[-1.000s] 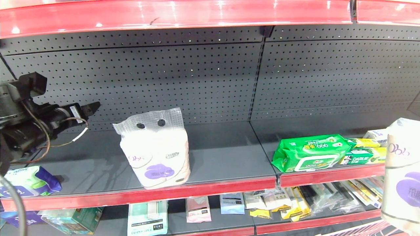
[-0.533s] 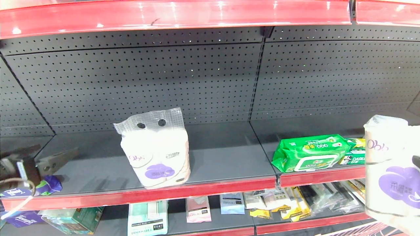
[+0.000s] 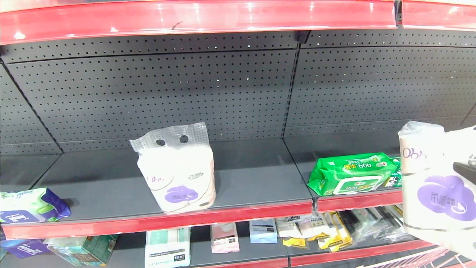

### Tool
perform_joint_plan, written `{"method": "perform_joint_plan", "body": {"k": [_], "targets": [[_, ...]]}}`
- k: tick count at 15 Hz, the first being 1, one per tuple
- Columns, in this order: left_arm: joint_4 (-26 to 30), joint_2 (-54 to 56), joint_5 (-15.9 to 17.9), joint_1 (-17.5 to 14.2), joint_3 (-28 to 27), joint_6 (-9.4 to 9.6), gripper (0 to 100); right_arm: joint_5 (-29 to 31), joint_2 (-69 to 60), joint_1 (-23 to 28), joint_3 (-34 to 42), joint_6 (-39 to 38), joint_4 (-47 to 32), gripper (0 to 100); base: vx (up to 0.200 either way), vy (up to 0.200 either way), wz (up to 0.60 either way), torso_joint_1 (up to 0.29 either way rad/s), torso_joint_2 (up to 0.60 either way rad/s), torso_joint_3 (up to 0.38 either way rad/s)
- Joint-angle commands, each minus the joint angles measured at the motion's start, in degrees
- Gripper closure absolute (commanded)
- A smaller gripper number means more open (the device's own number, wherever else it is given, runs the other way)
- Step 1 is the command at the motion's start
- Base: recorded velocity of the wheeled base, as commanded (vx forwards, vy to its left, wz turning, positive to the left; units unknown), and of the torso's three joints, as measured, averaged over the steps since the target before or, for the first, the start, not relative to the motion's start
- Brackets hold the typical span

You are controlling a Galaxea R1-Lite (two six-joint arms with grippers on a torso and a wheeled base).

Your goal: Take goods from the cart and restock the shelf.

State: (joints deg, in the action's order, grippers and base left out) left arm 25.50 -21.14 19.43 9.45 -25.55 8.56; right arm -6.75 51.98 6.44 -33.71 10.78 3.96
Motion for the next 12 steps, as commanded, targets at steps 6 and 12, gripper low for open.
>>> {"method": "perform_joint_plan", "body": {"k": [6, 12], "targets": [[-0.8, 15.7, -25.3, 3.3, 7.4, 0.41, 0, -0.9, 1.2, 0.0, -1.2, 0.0, 0.1, 100, 0.000, 0.000, 0.00, 0.000, 0.00, 0.000], [-1.5, 15.7, -25.1, 3.3, 10.9, 0.93, 0, -1.1, 2.6, 0.1, -2.6, -0.1, 0.2, 100, 0.000, 0.000, 0.30, 0.000, 0.00, 0.002]]}}
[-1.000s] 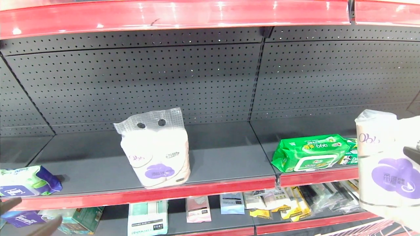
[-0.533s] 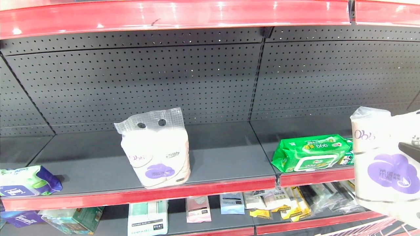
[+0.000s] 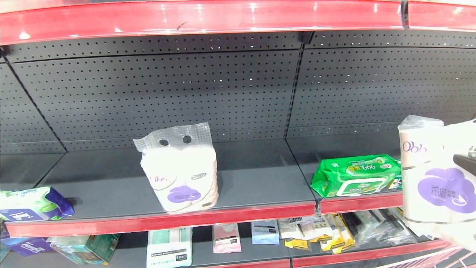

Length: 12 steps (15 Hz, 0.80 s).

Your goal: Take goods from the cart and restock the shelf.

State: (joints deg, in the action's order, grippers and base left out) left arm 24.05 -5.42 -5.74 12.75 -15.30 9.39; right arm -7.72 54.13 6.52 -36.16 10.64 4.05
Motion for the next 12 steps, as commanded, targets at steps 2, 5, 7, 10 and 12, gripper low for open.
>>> {"method": "perform_joint_plan", "body": {"k": [2, 5, 7, 10, 12], "targets": [[-0.1, 0.0, 0.4, 0.0, 1.6, 0.02, 0, -0.1, 0.9, 0.1, -0.3, -0.1, 0.9, 100, 0.000, 0.000, 0.60, 0.005, 0.00, 0.002], [-4.2, 0.0, 0.5, 0.0, 4.1, -0.16, 0, -0.1, 3.0, 0.2, -0.5, -0.1, 3.7, 100, 0.000, 0.000, 0.60, 0.010, 0.00, 0.004], [-4.5, 0.0, 0.5, 0.0, 4.1, -0.33, 0, -0.1, 4.1, 0.1, -0.8, 0.1, 5.4, 100, 0.000, 0.000, 0.30, 0.001, 0.00, 0.001], [-7.0, 0.0, 0.5, 0.0, 5.9, -5.43, 0, -3.7, 7.3, -0.1, -2.6, -0.3, 5.8, 100, 0.000, 0.000, 0.00, 0.000, 0.00, 0.000], [-18.3, 0.0, 1.2, 0.0, 11.3, -9.12, 0, -6.3, 10.8, -0.2, -3.8, -0.4, 6.5, 100, 0.000, 0.000, 0.00, 0.000, 0.00, 0.000]]}}
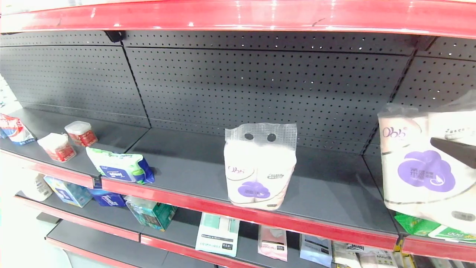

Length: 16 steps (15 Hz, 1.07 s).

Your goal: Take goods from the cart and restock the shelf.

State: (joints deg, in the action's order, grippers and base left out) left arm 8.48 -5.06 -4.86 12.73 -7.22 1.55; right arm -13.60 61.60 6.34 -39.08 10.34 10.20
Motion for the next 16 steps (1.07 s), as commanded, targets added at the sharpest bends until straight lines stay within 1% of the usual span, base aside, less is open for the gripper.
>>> {"method": "perform_joint_plan", "body": {"k": [1, 2, 3, 4, 5, 6, 8, 10, 12, 16], "targets": [[-7.3, -0.4, 2.4, 0.0, 5.5, -1.46, 0, -0.5, 6.3, -0.8, -0.5, -0.1, 4.3, 100, 0.000, 0.000, 0.00, 0.000, 0.00, 0.000], [-8.8, -0.4, 4.5, 0.0, 7.1, -2.43, 0, -1.0, 9.2, -1.3, -0.2, -0.1, 8.3, 100, 0.000, 0.000, 0.00, 0.000, 0.00, 0.000], [-8.7, -0.4, 5.0, 0.0, 7.2, -2.25, 0, -1.9, 10.7, -1.4, -0.2, -0.1, 10.0, 100, 0.000, 0.000, 0.00, 0.000, 0.00, 0.000], [-8.7, -0.4, 5.0, 0.0, 7.2, -2.08, 0, -4.0, 13.4, -1.6, -0.6, 0.0, 11.3, 100, 0.000, 0.000, 0.00, 0.000, 0.00, 0.000], [-8.7, -0.4, 5.0, 0.0, 7.2, -2.08, 0, -4.1, 13.6, -1.7, -0.6, 0.0, 11.3, 100, 0.000, 0.000, 0.00, 0.000, 0.00, 0.000], [-8.7, -0.4, 5.0, 0.0, 7.2, -1.99, 0, -4.1, 15.7, -3.0, -1.0, -0.1, 11.9, 100, 0.000, 0.000, 0.00, 0.000, 0.00, 0.000], [-8.7, -0.4, 5.0, 0.0, 7.2, -1.99, 0, -4.5, 18.3, -3.4, -0.9, -0.1, 14.5, 100, 0.000, 0.000, 0.00, 0.000, 0.00, 0.000], [-8.7, -0.4, 5.0, 0.0, 7.2, -1.99, 0, -7.1, 21.7, -3.4, -1.6, -0.1, 17.8, 100, 0.000, 0.000, 0.00, 0.000, 0.00, 0.000], [-8.7, -0.4, 5.0, 0.0, 7.2, -1.99, 0, -9.1, 24.6, -3.4, -2.3, -0.1, 19.5, 100, 0.000, 0.000, 0.00, 0.000, 0.00, 0.000], [-8.7, -0.4, 5.0, 0.0, 7.2, -1.99, 0, -13.6, 32.1, -4.1, -3.5, -0.1, 27.7, 100, 0.000, 0.000, 0.00, 0.000, 0.00, 0.000]]}}
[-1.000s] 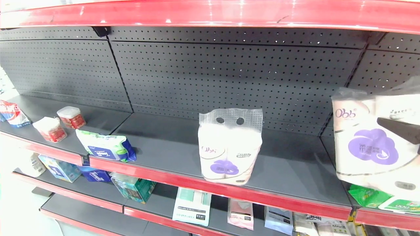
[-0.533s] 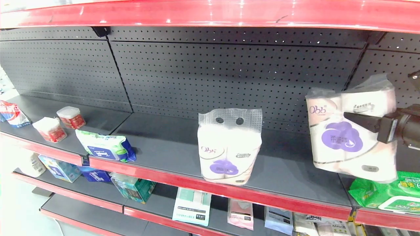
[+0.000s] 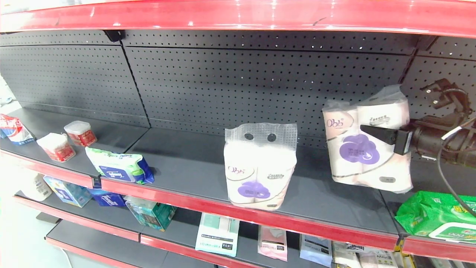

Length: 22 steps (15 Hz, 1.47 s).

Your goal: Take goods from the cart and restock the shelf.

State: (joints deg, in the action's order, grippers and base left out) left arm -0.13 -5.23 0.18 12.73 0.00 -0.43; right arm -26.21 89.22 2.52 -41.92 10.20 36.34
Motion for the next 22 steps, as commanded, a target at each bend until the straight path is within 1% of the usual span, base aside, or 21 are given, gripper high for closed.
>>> {"method": "perform_joint_plan", "body": {"k": [1, 5, 8, 9, 11, 14, 15, 17, 19, 20, 22], "targets": [[0.0, -0.2, 0.0, 0.0, 0.0, -0.01, 0, -2.2, 5.8, -0.3, -1.9, 0.1, 2.5, 100, 0.000, 0.000, 0.00, 0.000, 0.00, 0.000], [0.0, -0.2, 0.0, 0.0, 0.0, -0.01, 0, -6.4, 10.7, 0.0, -6.9, -0.3, 2.7, 100, 0.000, 0.000, 0.00, 0.000, 0.00, 0.000], [0.0, -0.2, 0.0, 0.0, 0.0, -0.01, 0, -7.7, 12.6, -0.8, -9.2, -0.5, 2.8, 100, 0.000, 0.000, 0.00, 0.000, 0.00, 0.000], [0.0, -0.2, 0.0, 0.0, 0.0, -0.01, 0, -8.6, 15.0, -2.4, -10.9, -0.9, 3.7, 100, 0.000, 0.000, 0.00, 0.000, 0.00, 0.000], [0.0, -0.2, 0.0, 0.0, 0.0, -0.01, 0, -9.4, 19.4, -4.0, -13.0, -1.2, 7.5, 100, 0.000, 0.000, 0.00, 0.000, 0.00, 0.000], [0.0, -0.2, 0.0, 0.0, 0.0, -0.01, 0, -11.8, 23.5, -6.7, -16.7, -1.3, 9.2, 100, 0.000, 0.000, 0.00, 0.000, 0.00, 0.000], [0.0, -0.2, 0.0, 0.0, 0.0, -0.01, 0, -13.6, 25.3, -7.9, -17.7, -1.9, 10.9, 100, 0.000, 0.000, 0.00, 0.000, 0.00, 0.000], [0.0, -0.2, 0.0, 0.0, 0.0, -0.01, 0, -14.7, 28.6, -9.3, -19.4, -1.9, 14.5, 100, 0.000, 0.000, 0.00, 0.000, 0.00, 0.000], [0.0, -0.2, 0.0, 0.0, 0.0, -0.01, 0, -15.4, 31.3, -10.4, -22.3, -2.6, 16.0, 100, 0.000, 0.000, 0.00, 0.000, 0.00, 0.000], [0.0, -0.2, 0.0, 0.0, 0.0, -0.01, 0, -15.6, 31.9, -10.7, -22.8, -2.6, 16.0, 100, 0.000, 0.000, 0.00, 0.000, 0.00, 0.000], [0.0, -0.2, 0.0, 0.0, 0.0, -0.01, 0, -16.2, 34.8, -11.5, -22.7, -2.5, 20.2, 100, 0.000, 0.000, 0.00, 0.000, 0.00, 0.000]]}}
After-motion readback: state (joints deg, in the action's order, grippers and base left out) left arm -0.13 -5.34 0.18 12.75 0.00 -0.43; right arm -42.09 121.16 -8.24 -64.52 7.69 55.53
